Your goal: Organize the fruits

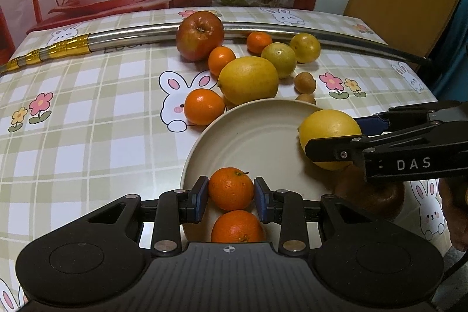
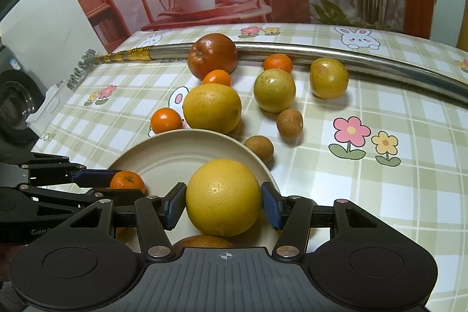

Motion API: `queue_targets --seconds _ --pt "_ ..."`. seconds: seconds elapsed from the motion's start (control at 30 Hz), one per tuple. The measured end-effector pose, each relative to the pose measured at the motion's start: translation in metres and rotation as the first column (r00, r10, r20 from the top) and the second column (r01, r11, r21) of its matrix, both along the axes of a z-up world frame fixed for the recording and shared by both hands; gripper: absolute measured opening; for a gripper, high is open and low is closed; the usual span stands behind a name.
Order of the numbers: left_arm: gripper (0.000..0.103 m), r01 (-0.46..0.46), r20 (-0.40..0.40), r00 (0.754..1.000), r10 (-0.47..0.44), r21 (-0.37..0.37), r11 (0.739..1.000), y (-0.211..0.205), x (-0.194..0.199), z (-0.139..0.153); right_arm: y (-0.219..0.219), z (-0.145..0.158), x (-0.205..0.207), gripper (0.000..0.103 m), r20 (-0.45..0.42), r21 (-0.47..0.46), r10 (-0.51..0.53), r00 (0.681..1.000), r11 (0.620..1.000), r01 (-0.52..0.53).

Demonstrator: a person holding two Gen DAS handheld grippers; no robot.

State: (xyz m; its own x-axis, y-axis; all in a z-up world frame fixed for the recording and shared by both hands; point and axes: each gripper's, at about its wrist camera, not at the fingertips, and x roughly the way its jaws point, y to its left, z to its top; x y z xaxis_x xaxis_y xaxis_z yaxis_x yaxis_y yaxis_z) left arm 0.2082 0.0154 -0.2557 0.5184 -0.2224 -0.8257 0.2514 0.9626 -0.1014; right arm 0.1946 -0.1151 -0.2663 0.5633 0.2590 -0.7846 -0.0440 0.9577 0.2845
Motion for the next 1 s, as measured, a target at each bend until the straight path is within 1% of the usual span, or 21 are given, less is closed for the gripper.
queue_targets --seconds 0.87,0.93,1.0 --pt "0.036 -0.029 0.002 1.0 0.029 -0.019 0.999 0.004 -0.003 0.0 -0.004 0.001 -0.005 0.052 0.003 0.014 -0.018 1.0 1.0 0.018" --pt "0.037 -0.038 -0.005 0.999 0.037 -0.023 0.999 0.005 -0.003 0.001 -0.006 0.005 -0.007 0.052 0.003 0.018 -0.023 1.0 1.0 0.023" --pt "0.04 -0.045 -0.007 0.999 0.045 -0.05 0.998 0.007 -0.003 0.005 -0.007 0.011 -0.009 0.052 0.018 0.019 -0.021 1.0 1.0 0.021"
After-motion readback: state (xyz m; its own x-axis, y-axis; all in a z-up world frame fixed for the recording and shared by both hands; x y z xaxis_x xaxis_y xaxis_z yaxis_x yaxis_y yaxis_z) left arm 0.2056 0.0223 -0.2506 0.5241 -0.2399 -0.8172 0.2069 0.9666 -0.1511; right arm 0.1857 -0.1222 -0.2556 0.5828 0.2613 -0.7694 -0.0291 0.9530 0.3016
